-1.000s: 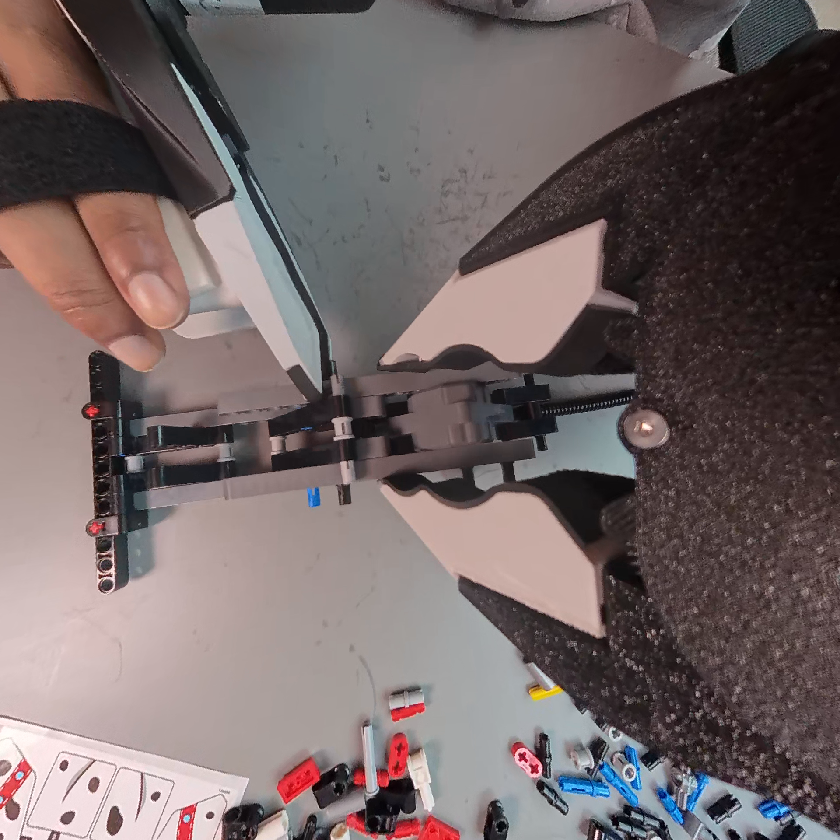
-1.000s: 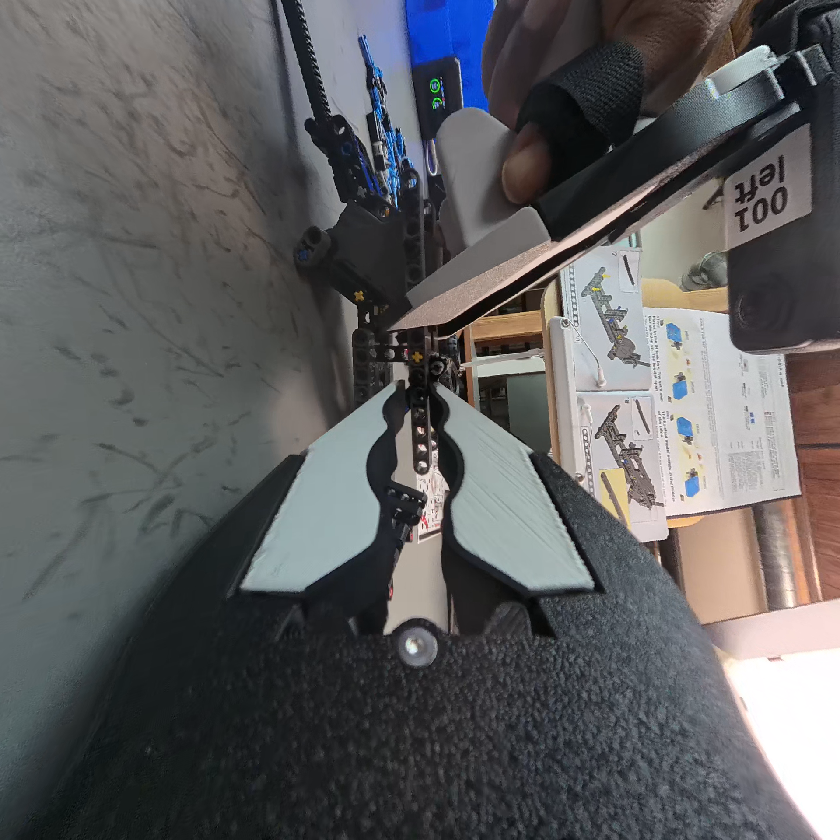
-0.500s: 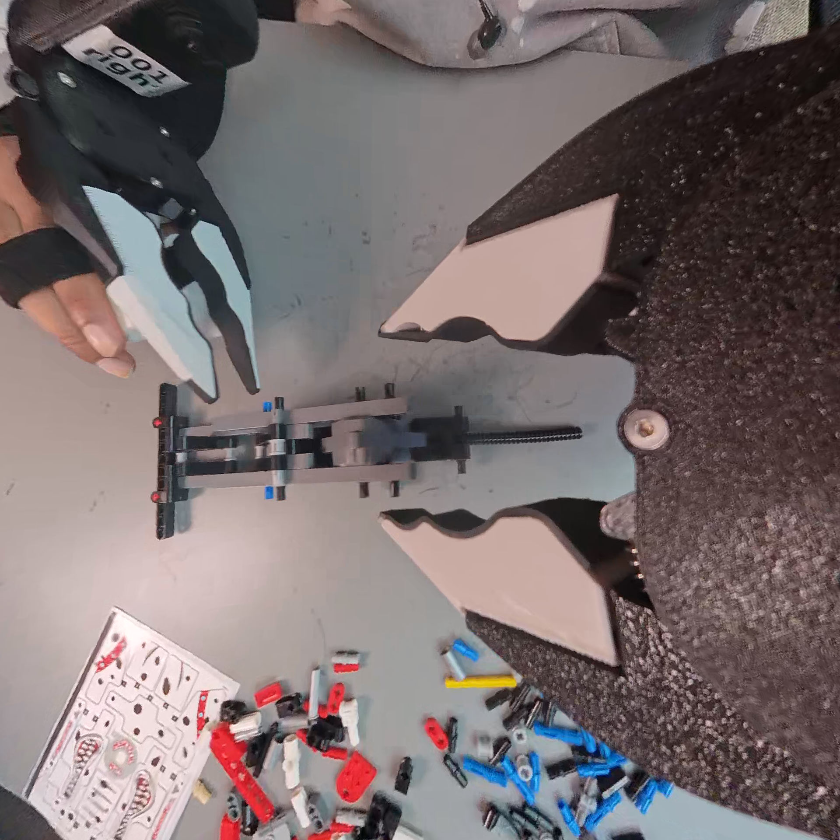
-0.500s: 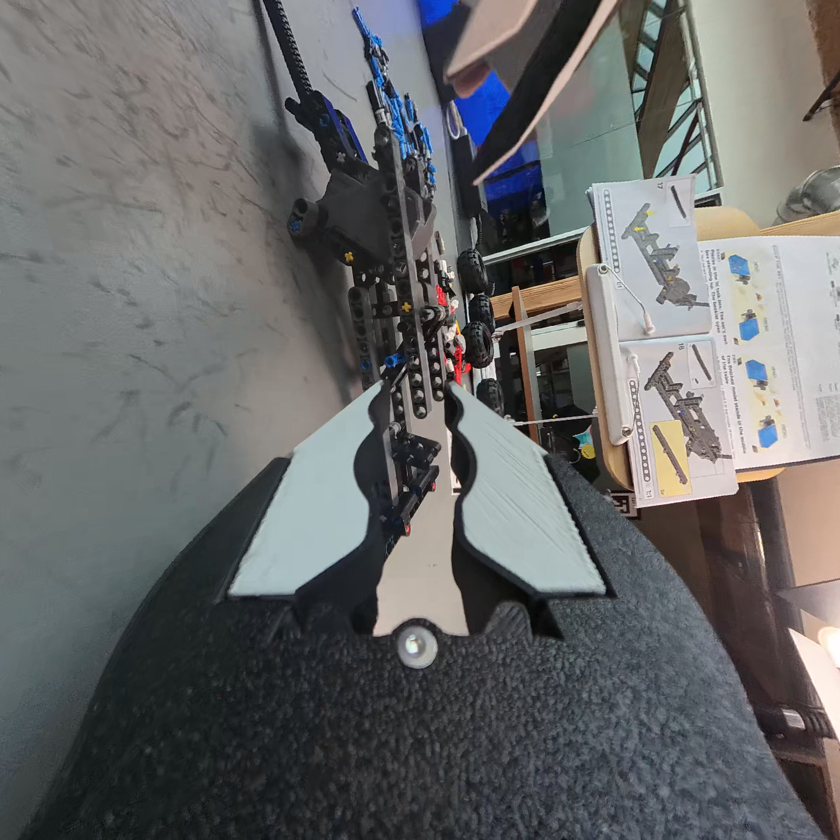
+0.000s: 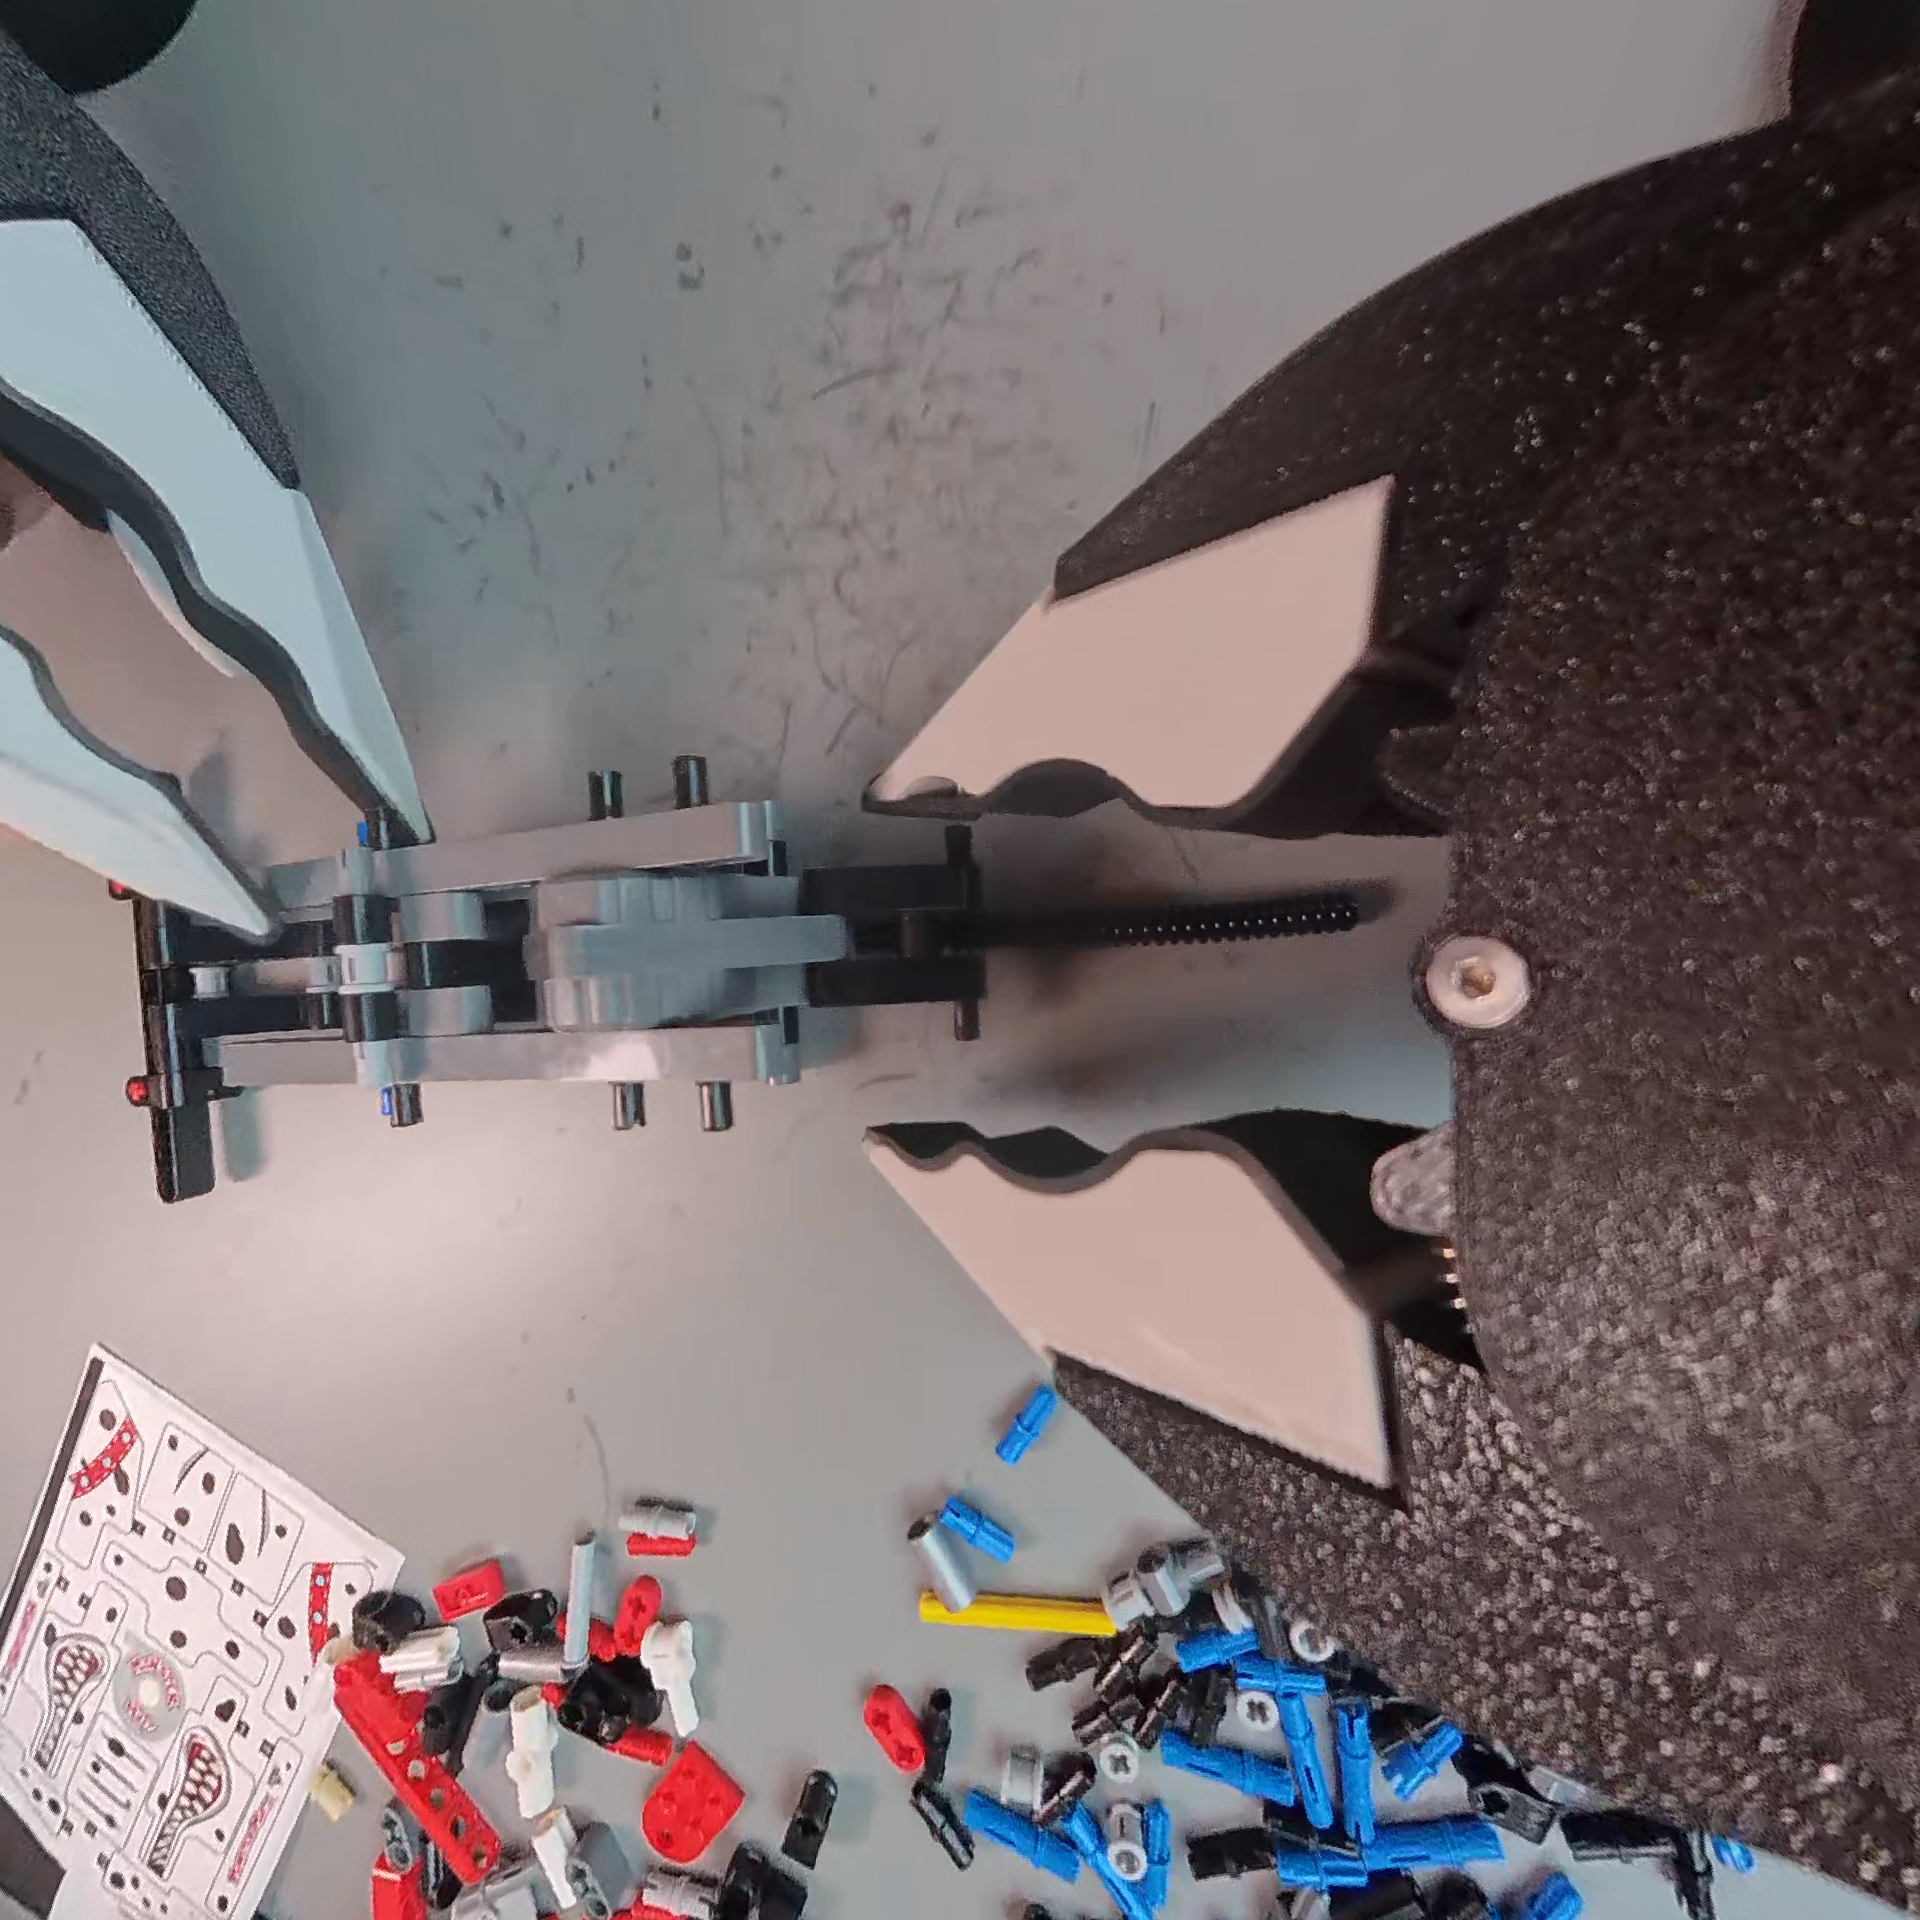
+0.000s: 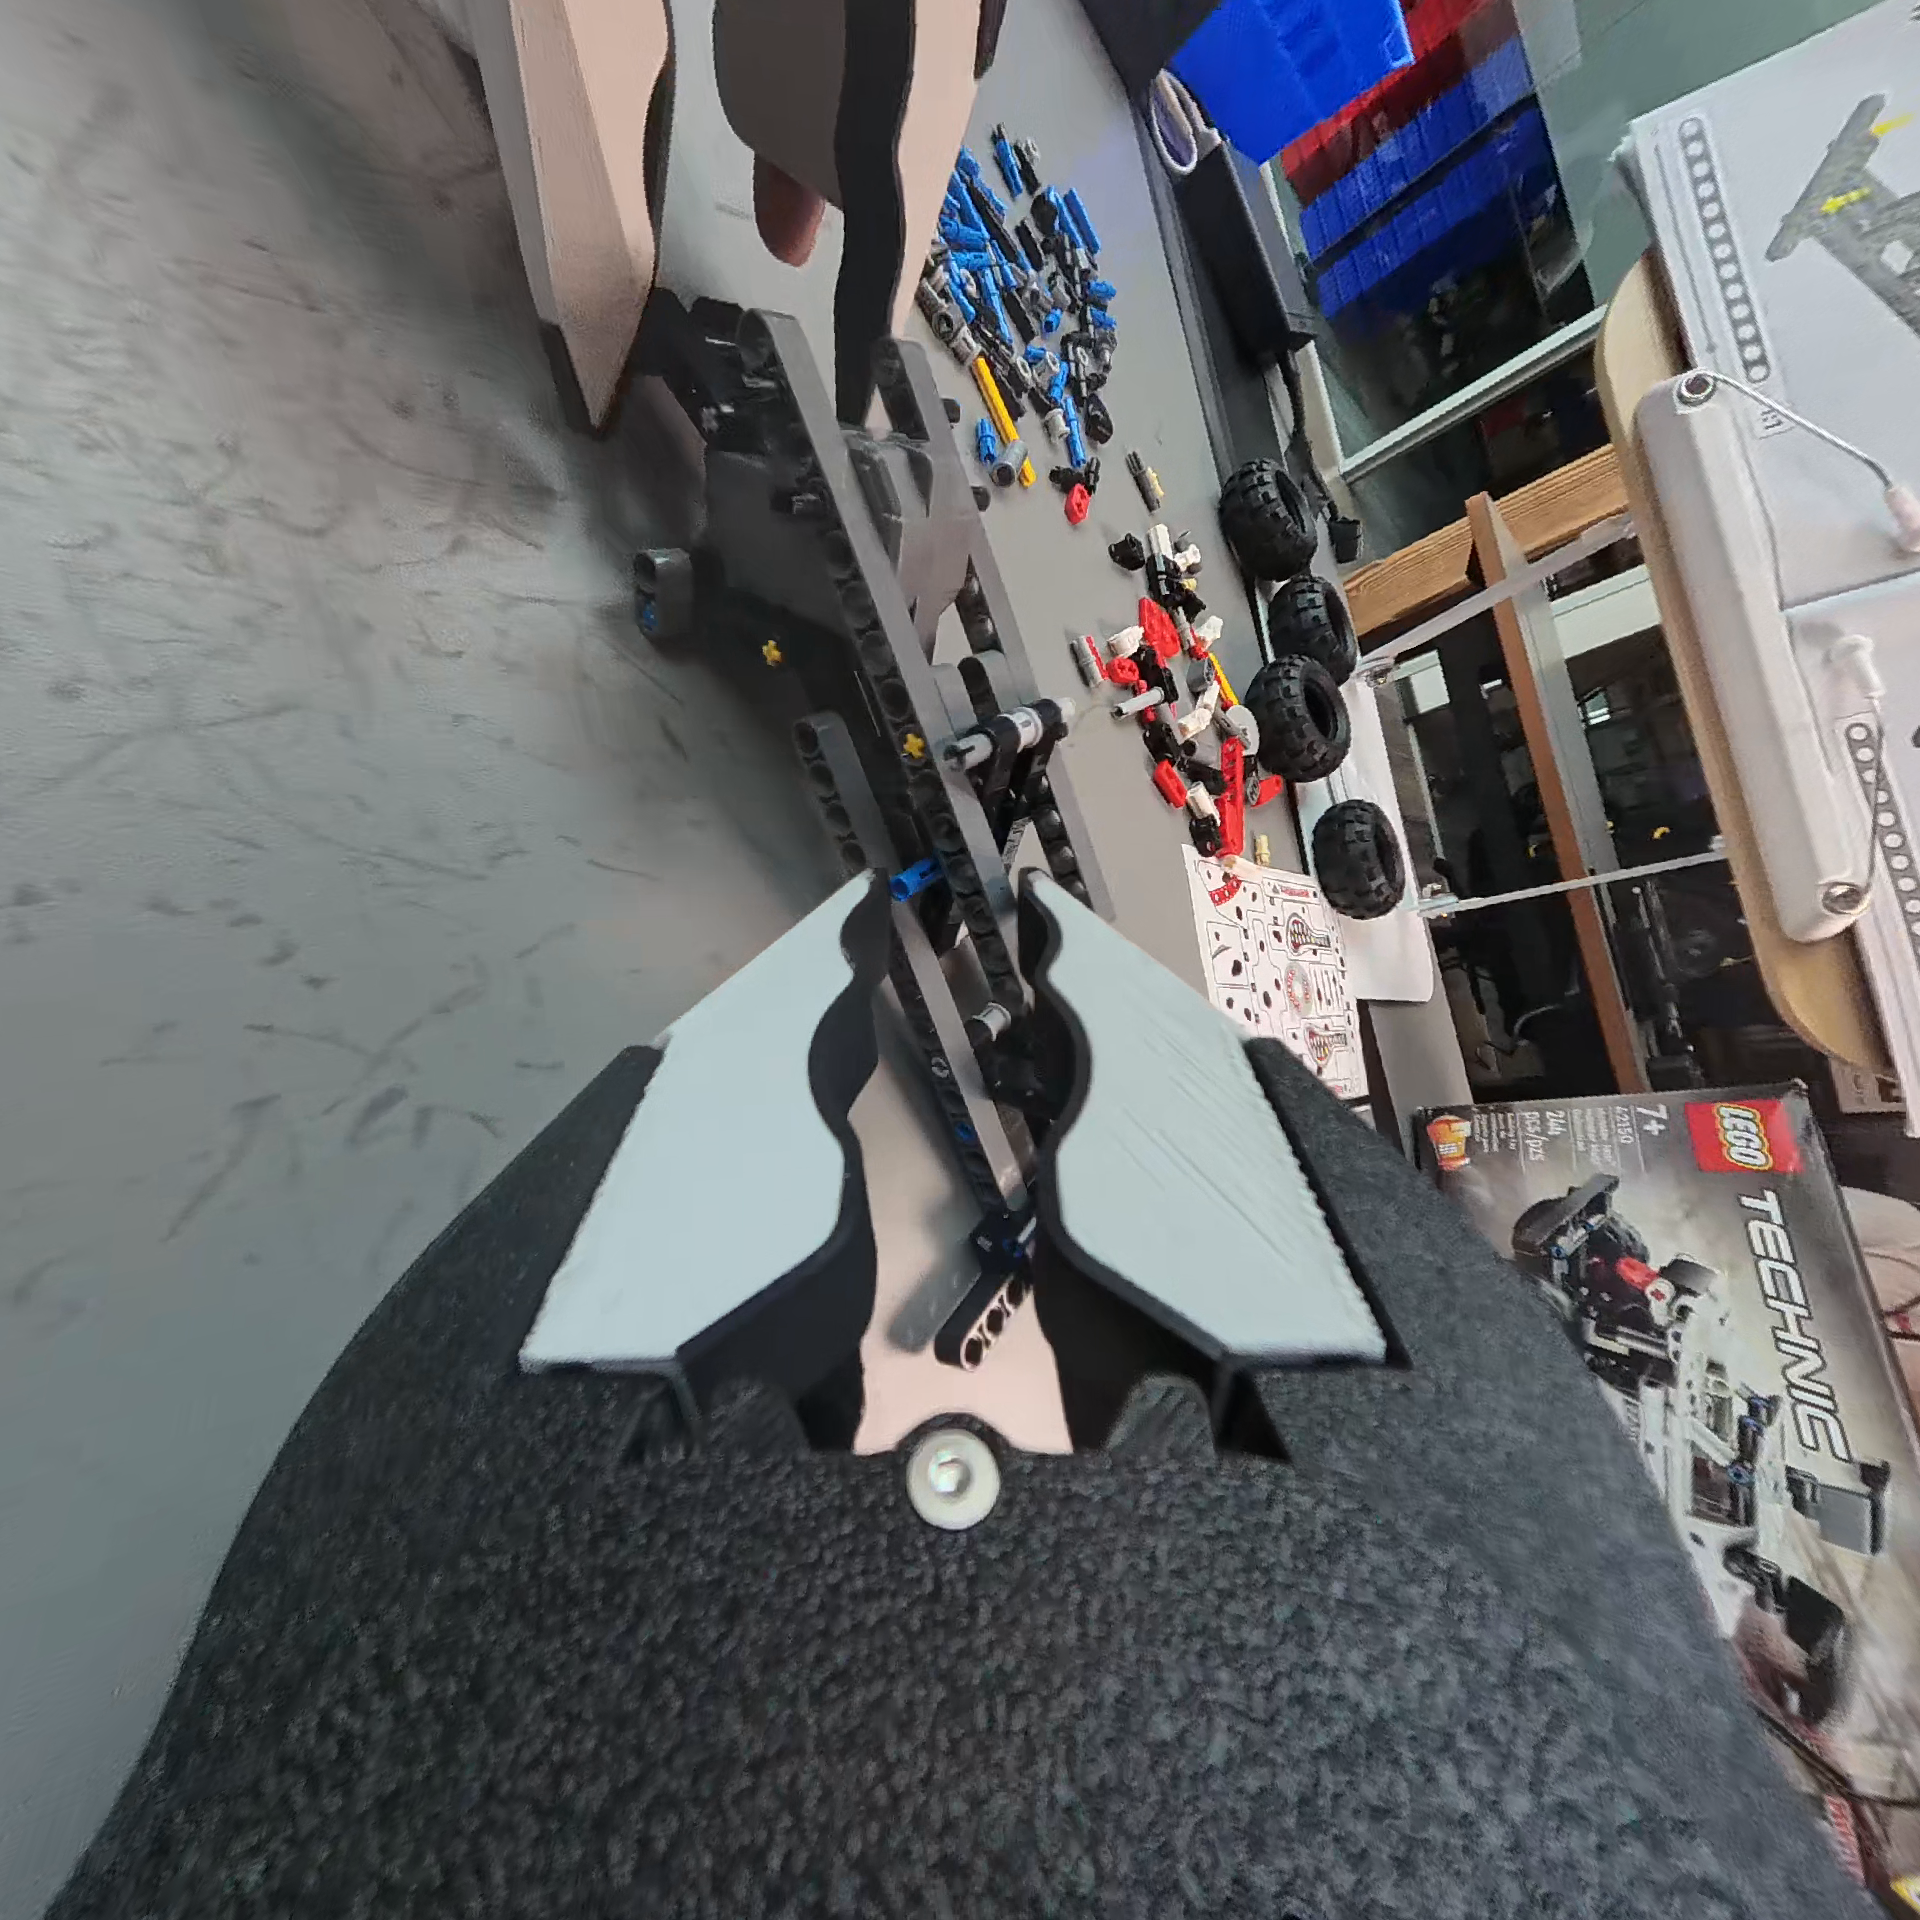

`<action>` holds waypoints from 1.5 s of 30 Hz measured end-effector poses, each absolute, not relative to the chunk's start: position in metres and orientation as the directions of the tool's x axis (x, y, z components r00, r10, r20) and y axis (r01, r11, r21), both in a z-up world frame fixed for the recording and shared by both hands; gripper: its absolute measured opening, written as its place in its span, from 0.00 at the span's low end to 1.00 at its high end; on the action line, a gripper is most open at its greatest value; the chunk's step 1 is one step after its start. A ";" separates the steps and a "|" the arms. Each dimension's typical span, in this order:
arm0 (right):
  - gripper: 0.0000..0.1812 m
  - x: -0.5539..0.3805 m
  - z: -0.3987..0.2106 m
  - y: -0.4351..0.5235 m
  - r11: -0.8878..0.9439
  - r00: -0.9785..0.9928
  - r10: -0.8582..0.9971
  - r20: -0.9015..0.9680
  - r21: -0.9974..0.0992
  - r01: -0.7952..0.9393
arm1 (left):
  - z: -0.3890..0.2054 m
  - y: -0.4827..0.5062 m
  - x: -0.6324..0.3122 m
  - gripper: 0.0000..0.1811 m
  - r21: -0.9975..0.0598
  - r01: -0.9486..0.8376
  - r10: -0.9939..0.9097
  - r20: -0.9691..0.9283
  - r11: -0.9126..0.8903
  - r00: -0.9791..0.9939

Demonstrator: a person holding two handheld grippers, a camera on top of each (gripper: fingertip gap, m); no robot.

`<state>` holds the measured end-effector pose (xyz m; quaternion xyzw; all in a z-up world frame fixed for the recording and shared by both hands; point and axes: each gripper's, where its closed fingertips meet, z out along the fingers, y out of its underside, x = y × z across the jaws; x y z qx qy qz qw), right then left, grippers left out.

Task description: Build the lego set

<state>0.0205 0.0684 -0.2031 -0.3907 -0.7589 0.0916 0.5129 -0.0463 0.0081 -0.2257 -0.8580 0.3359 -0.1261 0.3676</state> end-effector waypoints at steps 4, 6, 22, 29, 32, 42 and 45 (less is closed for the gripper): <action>0.12 0.020 -0.204 0.066 0.670 -0.141 0.691 0.709 -0.555 0.493 | -0.226 0.005 -0.057 0.26 -0.738 -0.488 -0.666 -0.071 -0.466 0.743; 0.12 0.020 -0.204 0.060 0.675 -0.154 0.686 0.711 -0.543 0.499 | -0.223 0.006 -0.066 0.25 -0.745 -0.500 -0.646 -0.121 -0.443 0.753; 0.32 0.029 -0.192 0.057 0.355 -0.170 0.934 0.313 -0.771 0.529 | -0.222 -0.005 -0.085 0.33 -0.710 -0.513 -0.629 -0.127 -0.482 0.767; 0.25 0.015 -0.205 0.051 0.320 -0.345 0.931 0.114 -0.709 0.629 | -0.236 -0.001 -0.086 0.25 -0.670 -0.508 -0.636 -0.069 -0.541 0.768; 0.23 0.014 -0.207 0.049 0.316 -0.350 0.931 0.101 -0.703 0.637 | -0.236 -0.002 -0.087 0.25 -0.683 -0.504 -0.622 -0.092 -0.529 0.777; 0.23 0.047 -0.207 0.041 0.262 -0.277 0.956 0.095 -0.698 0.667 | -0.234 -0.010 -0.076 0.27 -0.689 -0.536 -0.643 -0.131 -0.489 0.755; 0.23 0.061 -0.207 0.051 0.195 -0.172 0.980 0.102 -0.679 0.708 | -0.229 -0.011 -0.074 0.27 -0.703 -0.521 -0.633 -0.130 -0.484 0.763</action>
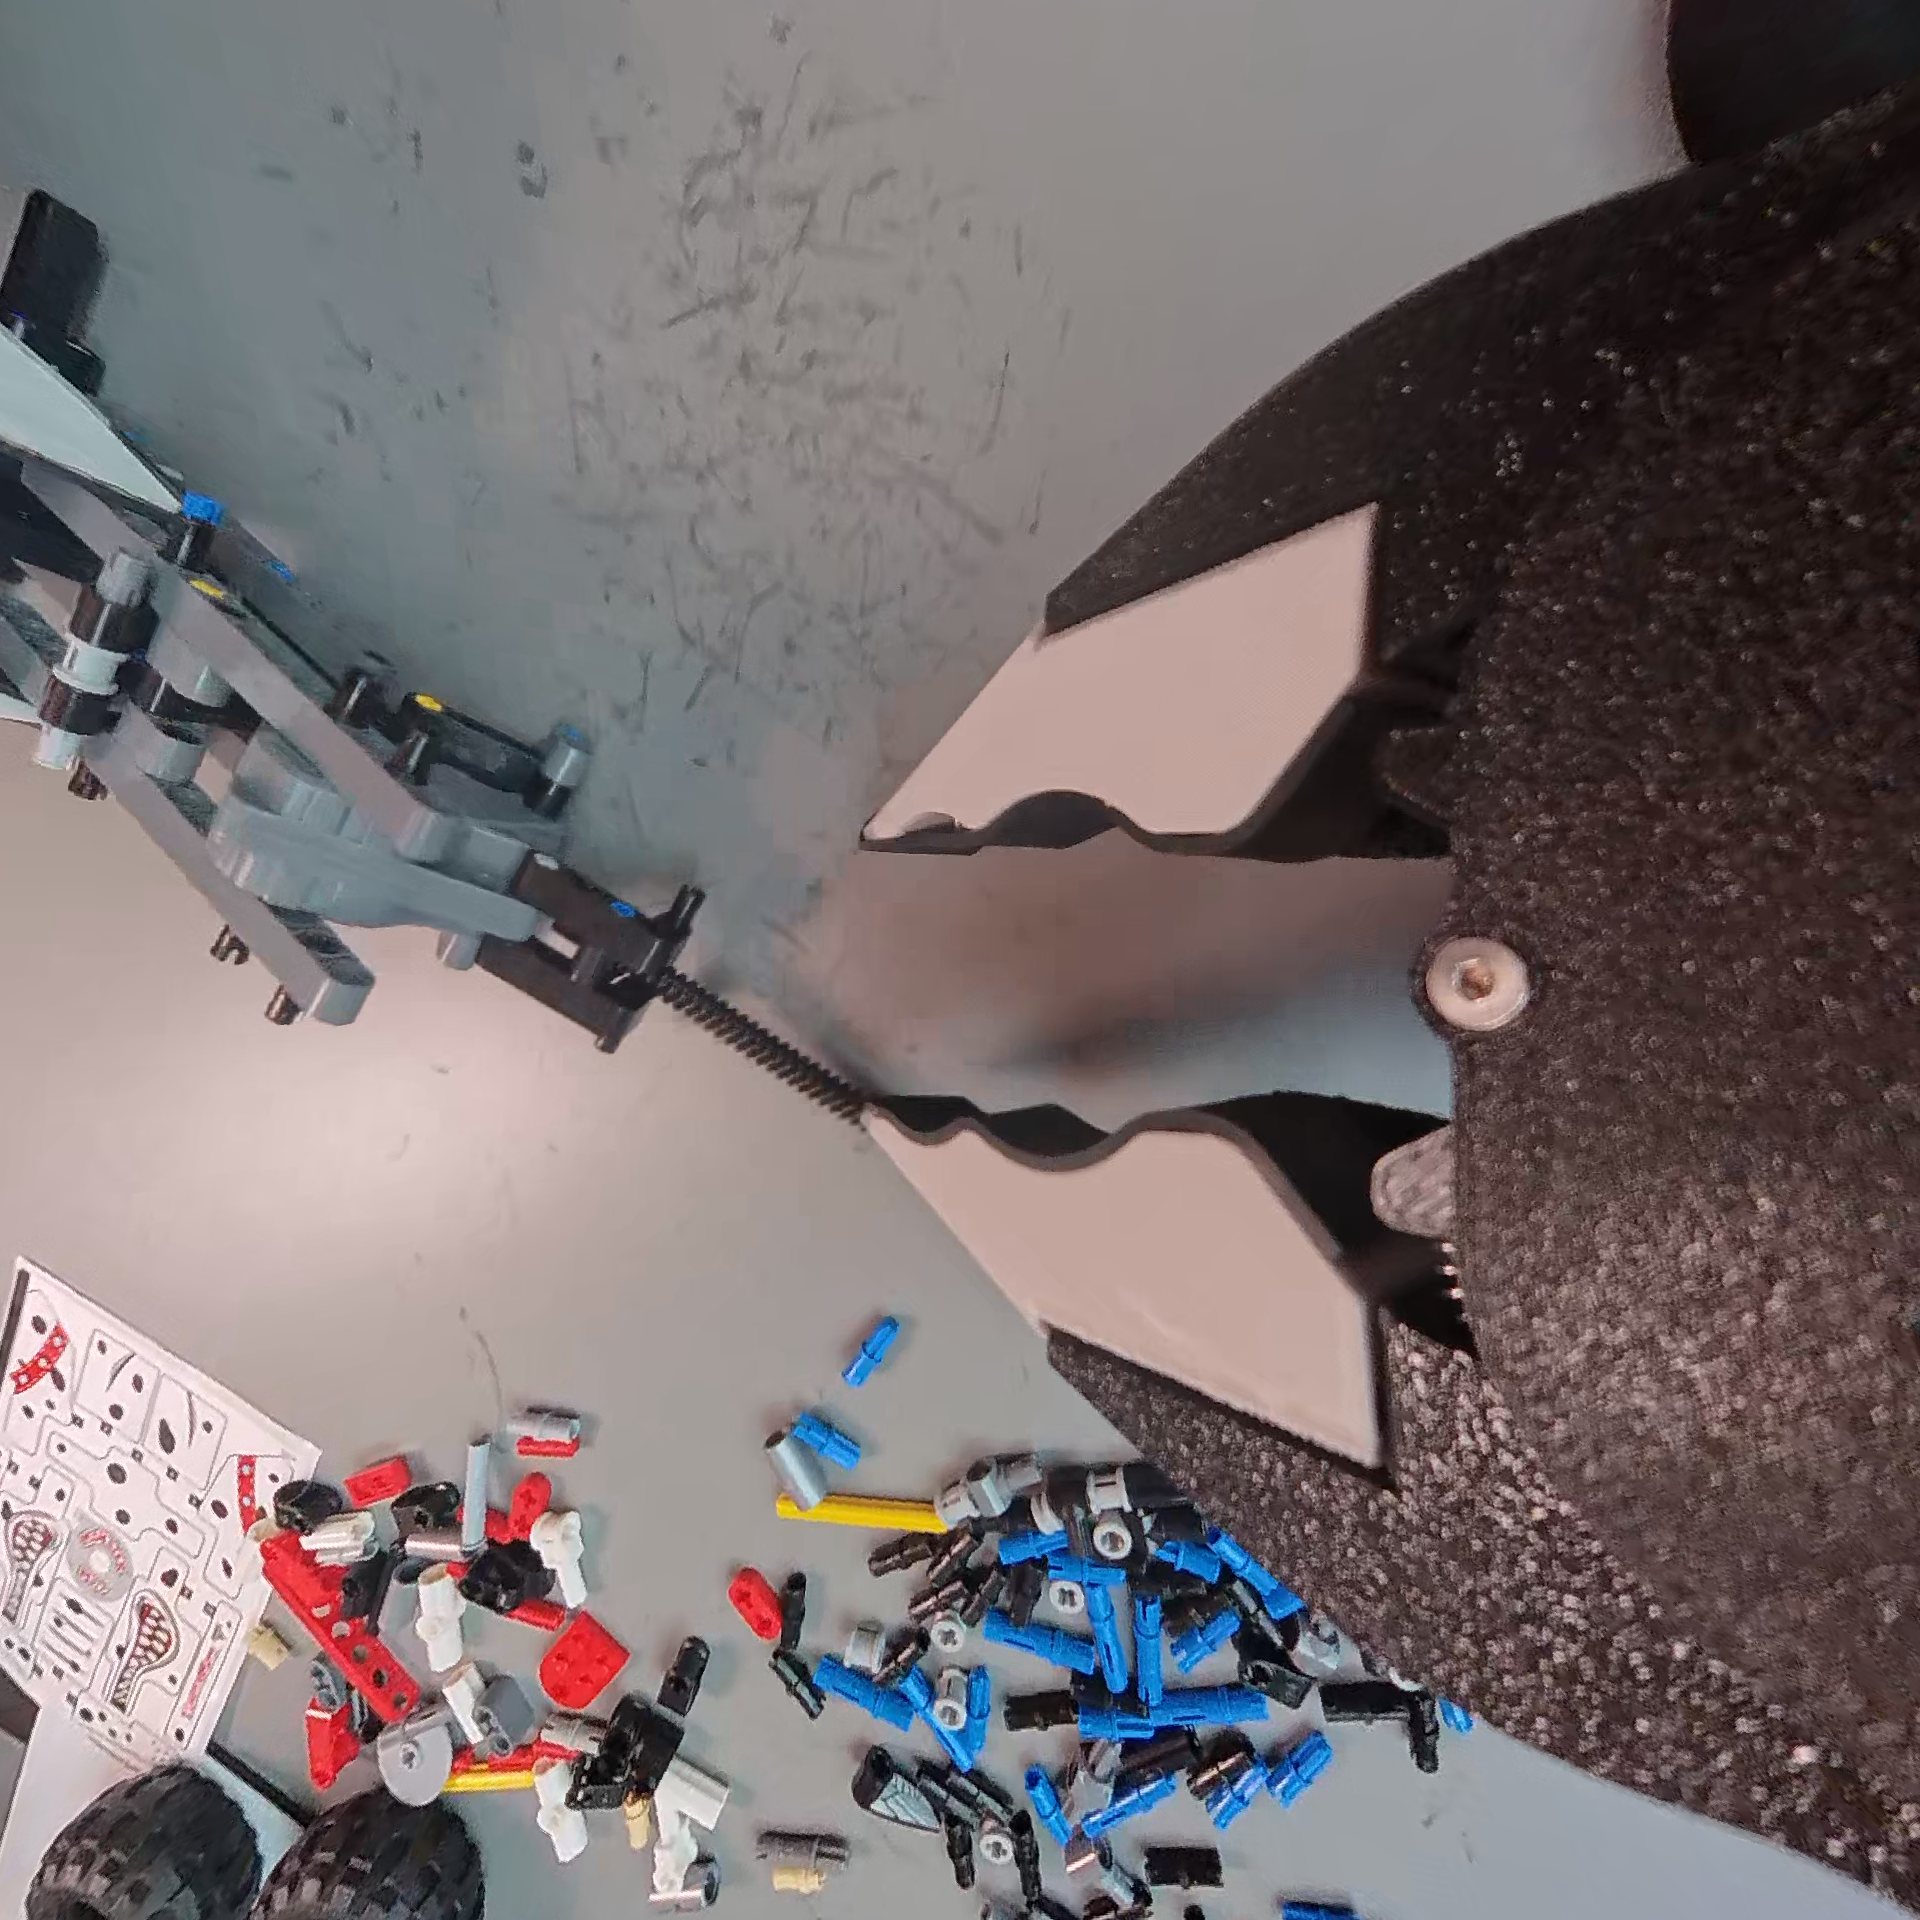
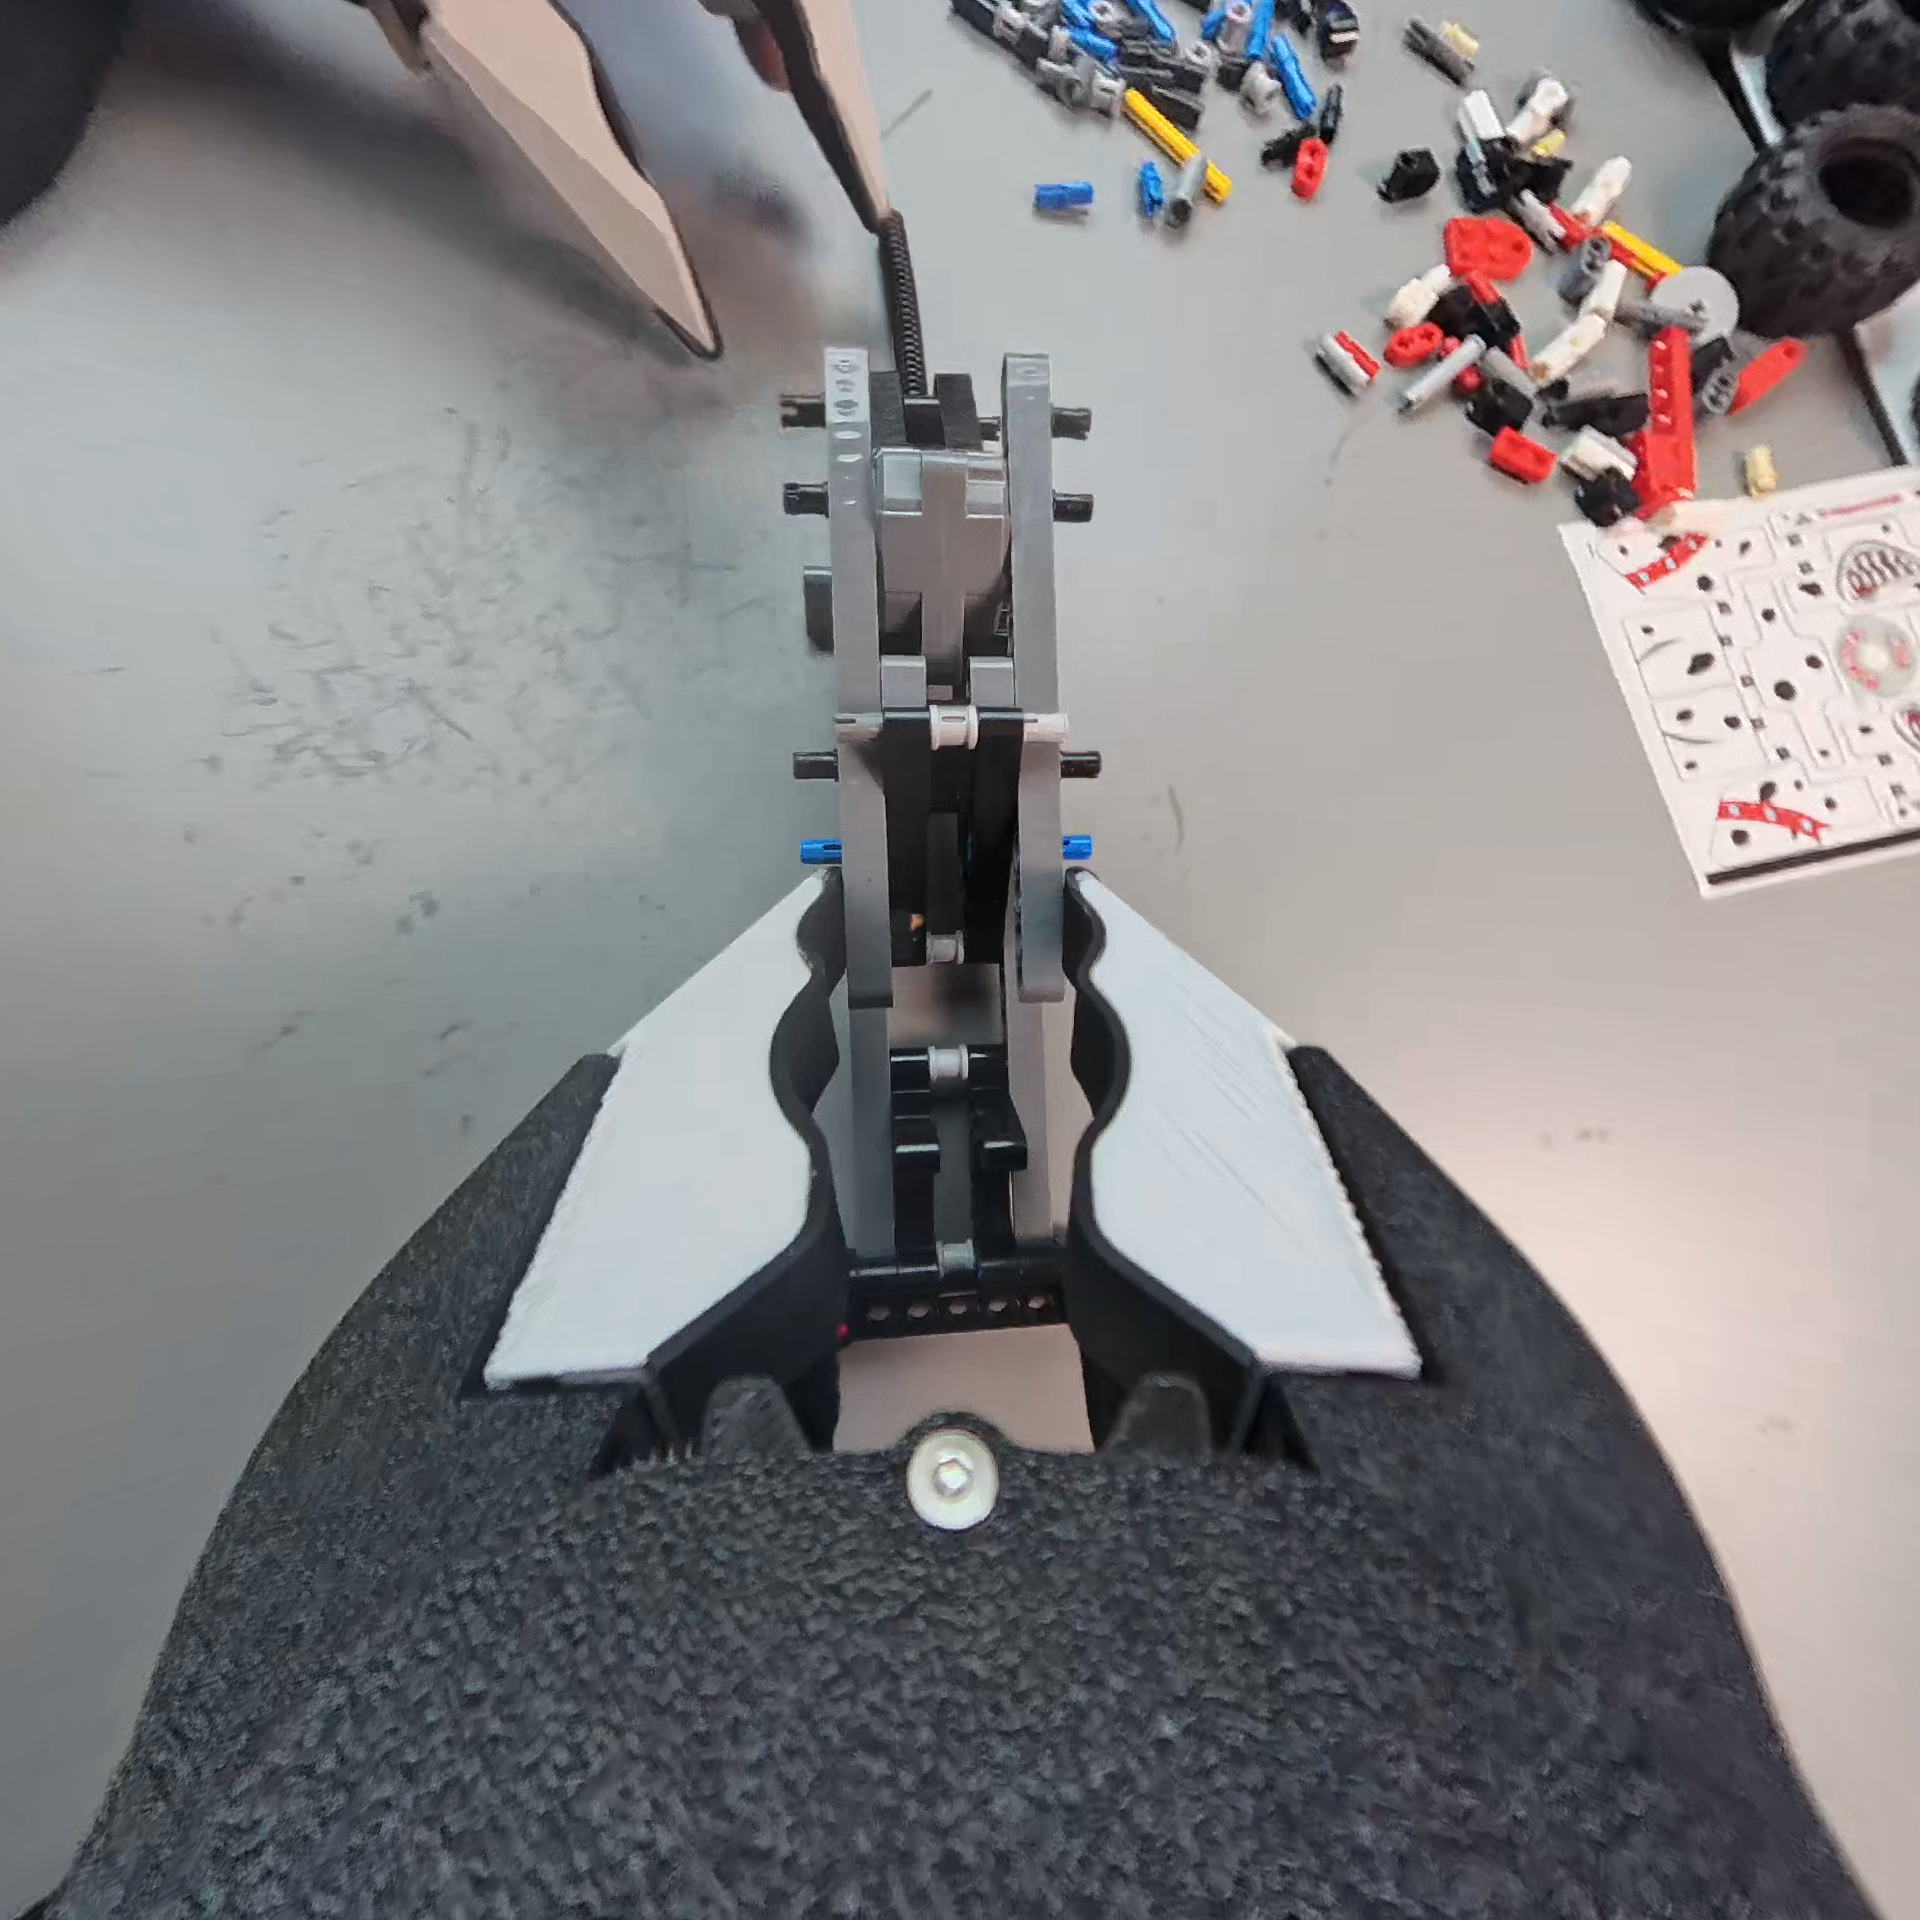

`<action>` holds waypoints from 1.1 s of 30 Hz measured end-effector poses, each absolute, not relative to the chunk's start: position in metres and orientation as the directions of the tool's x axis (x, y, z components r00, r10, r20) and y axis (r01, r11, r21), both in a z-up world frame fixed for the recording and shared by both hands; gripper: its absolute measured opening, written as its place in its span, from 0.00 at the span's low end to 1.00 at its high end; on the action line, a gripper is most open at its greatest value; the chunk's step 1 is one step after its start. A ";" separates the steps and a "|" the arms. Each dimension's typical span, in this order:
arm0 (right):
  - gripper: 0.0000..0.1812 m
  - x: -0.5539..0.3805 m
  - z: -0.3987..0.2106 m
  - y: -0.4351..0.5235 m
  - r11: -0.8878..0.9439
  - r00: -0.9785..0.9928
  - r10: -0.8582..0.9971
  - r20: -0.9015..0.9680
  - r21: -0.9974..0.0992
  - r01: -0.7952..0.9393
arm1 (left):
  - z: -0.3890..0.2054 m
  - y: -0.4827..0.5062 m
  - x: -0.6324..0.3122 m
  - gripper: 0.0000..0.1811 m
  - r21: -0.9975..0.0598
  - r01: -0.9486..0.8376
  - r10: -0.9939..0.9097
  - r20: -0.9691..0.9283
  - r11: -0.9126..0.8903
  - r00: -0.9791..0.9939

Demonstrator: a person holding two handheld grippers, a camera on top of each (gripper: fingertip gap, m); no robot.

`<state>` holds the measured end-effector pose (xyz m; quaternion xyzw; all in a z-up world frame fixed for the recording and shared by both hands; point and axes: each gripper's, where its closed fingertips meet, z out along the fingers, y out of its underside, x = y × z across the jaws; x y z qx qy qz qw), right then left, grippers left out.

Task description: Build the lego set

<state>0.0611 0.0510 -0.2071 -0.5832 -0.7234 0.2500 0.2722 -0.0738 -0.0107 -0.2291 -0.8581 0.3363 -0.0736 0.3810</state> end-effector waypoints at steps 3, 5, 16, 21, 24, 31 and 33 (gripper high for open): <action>0.23 0.077 -0.207 0.072 0.078 0.001 0.993 0.116 -0.676 0.733 | -0.220 -0.010 -0.068 0.27 -0.732 -0.493 -0.624 -0.117 -0.471 0.772; 0.23 0.088 -0.207 0.085 -0.033 0.146 0.983 0.110 -0.679 0.733 | -0.217 -0.010 -0.063 0.27 -0.741 -0.483 -0.624 -0.111 -0.466 0.773; 0.30 0.115 -0.184 -0.001 -0.009 -0.027 0.999 -0.036 -0.743 0.670 | -0.209 -0.023 -0.030 0.28 -0.767 -0.471 -0.657 -0.087 -0.436 0.749; 0.27 0.100 -0.206 -0.006 0.008 -0.026 1.000 -0.016 -0.690 0.724 | -0.195 -0.029 -0.006 0.33 -0.804 -0.433 -0.696 -0.032 -0.409 0.717; 0.28 0.064 -0.208 -0.037 0.140 -0.151 0.987 0.049 -0.724 0.675 | -0.179 -0.031 0.008 0.35 -0.840 -0.363 -0.710 0.038 -0.404 0.703; 0.28 0.034 -0.169 -0.091 0.364 -0.489 0.860 0.146 -0.846 0.389 | -0.181 -0.019 -0.007 0.41 -0.840 -0.307 -0.629 0.052 -0.448 0.776; 0.28 0.040 -0.148 -0.060 0.370 -0.447 0.873 0.195 -0.862 0.346 | -0.190 -0.018 -0.003 0.43 -0.824 -0.318 -0.617 0.049 -0.470 0.785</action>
